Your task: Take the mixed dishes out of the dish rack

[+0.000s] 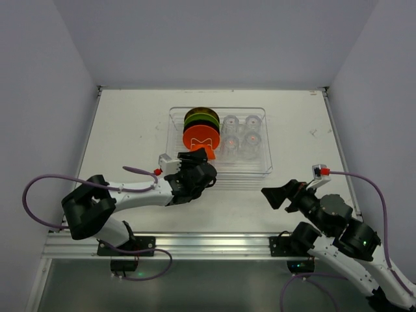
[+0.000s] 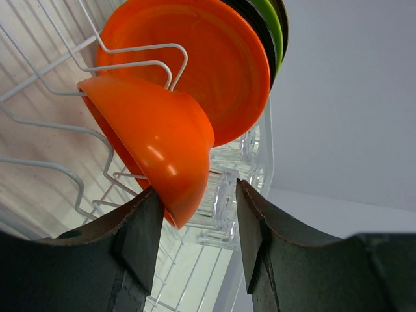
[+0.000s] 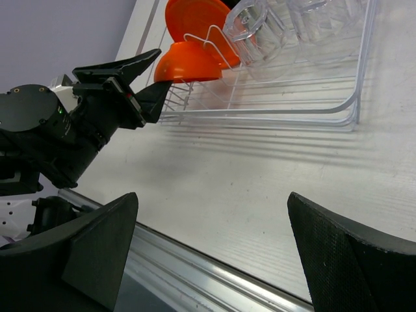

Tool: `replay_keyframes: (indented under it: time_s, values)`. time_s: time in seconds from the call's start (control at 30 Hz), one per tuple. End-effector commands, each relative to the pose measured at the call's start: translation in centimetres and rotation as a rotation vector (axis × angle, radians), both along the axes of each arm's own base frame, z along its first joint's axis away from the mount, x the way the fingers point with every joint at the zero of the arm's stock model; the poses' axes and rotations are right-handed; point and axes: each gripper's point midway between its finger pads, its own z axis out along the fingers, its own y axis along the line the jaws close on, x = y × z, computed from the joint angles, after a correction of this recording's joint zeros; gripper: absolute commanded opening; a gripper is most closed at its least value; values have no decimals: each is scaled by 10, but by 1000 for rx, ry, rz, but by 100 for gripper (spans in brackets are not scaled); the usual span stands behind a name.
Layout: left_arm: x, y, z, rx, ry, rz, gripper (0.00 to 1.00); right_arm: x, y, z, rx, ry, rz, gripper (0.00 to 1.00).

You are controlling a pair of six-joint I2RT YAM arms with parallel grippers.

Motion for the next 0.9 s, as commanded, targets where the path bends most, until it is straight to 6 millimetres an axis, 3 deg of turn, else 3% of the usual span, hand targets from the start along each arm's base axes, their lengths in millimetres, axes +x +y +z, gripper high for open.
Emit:
replay_keyframes:
  time_s: [0.0, 0.2, 0.3, 0.4, 0.57, 0.87]
  values:
    - [-7, 23, -51, -302, 70, 226, 54, 1, 7, 8, 13, -27, 29, 99]
    - [-8, 21, -56, -300, 82, 221, 67, 1, 8, 8, 15, -29, 33, 99]
    - [-8, 22, -56, -299, 79, 222, 68, 1, 8, 8, 18, -30, 35, 99]
    - [-7, 23, -56, -295, 69, 229, 56, 1, 9, 7, 16, -28, 36, 99]
    - [-7, 26, -53, -288, 58, 234, 55, 1, 9, 6, 15, -27, 36, 99]
    - [-8, 27, -57, -280, 67, 232, 44, 2, 10, 6, 15, -27, 35, 99]
